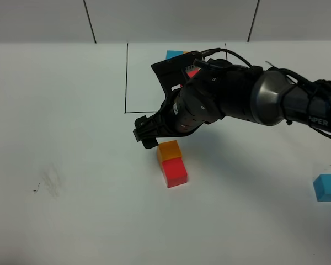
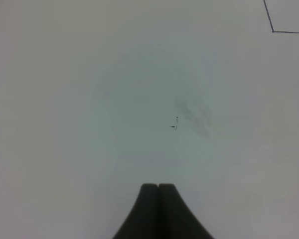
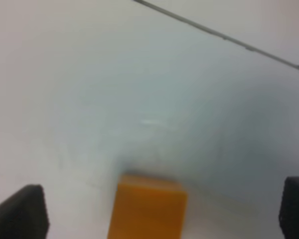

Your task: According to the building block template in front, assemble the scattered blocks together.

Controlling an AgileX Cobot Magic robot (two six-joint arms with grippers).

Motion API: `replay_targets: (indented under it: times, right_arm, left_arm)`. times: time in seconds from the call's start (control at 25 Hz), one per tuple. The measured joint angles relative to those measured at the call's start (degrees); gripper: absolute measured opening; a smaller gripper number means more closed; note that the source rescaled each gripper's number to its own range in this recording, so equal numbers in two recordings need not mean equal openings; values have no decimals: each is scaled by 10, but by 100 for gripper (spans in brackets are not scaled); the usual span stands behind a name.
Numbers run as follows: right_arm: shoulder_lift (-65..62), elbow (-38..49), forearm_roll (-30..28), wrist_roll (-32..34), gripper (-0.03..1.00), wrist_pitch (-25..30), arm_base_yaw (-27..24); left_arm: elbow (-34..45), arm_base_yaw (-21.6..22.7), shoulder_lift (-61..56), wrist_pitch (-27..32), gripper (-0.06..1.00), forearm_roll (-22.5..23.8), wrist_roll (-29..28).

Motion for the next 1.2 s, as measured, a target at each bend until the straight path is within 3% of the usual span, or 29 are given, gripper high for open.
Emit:
replay_targets:
  times: [0.44, 1.2]
  right_arm:
    - [-80, 16, -91, 11, 90, 151, -19]
    - [-279, 272, -114, 36, 87, 149, -122]
  left_arm:
    - [0, 0, 0, 0, 0, 0, 0]
    - [0, 0, 0, 0, 0, 0, 0]
